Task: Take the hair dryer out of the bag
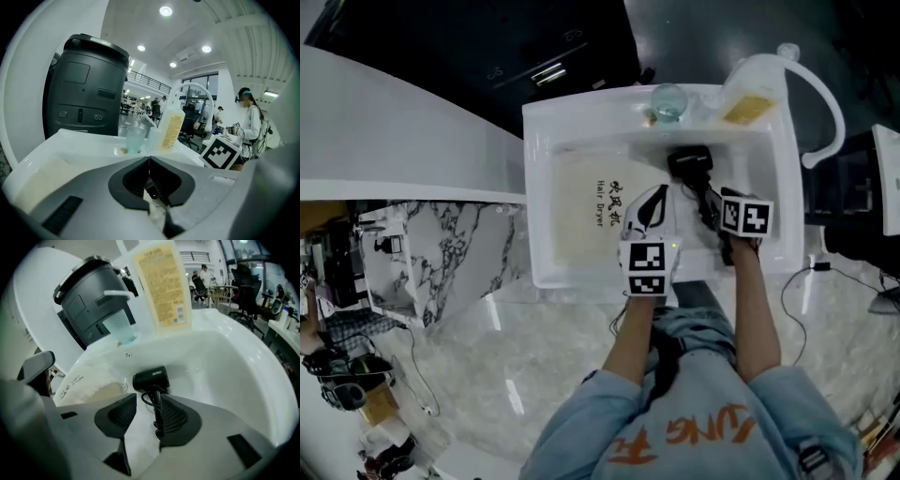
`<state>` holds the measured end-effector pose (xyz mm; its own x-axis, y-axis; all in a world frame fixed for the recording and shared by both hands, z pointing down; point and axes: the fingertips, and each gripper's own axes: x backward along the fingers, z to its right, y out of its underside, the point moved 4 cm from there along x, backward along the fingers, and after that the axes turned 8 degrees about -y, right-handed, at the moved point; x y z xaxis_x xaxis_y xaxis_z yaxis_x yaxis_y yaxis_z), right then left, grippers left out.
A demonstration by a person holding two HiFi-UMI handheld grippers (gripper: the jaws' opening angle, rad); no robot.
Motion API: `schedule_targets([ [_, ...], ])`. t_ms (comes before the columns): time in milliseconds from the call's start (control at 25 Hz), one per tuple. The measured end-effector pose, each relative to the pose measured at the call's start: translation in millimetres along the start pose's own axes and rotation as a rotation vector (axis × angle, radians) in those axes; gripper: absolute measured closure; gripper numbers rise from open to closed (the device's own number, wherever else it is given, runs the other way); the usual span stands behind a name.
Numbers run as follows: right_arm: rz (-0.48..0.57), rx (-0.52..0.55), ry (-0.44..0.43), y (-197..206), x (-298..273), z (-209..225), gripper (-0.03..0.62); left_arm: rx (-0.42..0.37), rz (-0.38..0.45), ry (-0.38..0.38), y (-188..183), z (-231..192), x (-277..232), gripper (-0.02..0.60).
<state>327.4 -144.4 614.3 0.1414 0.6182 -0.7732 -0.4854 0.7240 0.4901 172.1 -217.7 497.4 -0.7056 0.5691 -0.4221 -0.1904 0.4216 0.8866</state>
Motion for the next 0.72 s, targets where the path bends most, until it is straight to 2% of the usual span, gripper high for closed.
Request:
schedule_targets([
  [80,0.123,0.038,0.003,-10,17,-12,0.469,-0.008,0.024,0.008,-6,-5,8,0.577],
  [200,0.304,0.121,0.012,-24,41,-30,0.577,-0.028,0.057,0.026,-17,-9,21,0.577],
  [240,0.348,0.144,0.01,-30,47,-37,0.592,-0.037,0.071,0.031,-22,-9,25,0.577],
  [440,0.515,0.228,-0.055,-62,72,-76,0.594,-0.08,0.162,0.039,-54,-19,43,0.577],
  [560,0.552,0.31,-0.104,-74,84,-104,0.595,-0.089,0.214,0.026,-70,-31,52,0.577],
  [720,0.621,0.416,-0.127,-98,108,-135,0.595,-0.09,0.292,0.008,-93,-41,61,0.577],
])
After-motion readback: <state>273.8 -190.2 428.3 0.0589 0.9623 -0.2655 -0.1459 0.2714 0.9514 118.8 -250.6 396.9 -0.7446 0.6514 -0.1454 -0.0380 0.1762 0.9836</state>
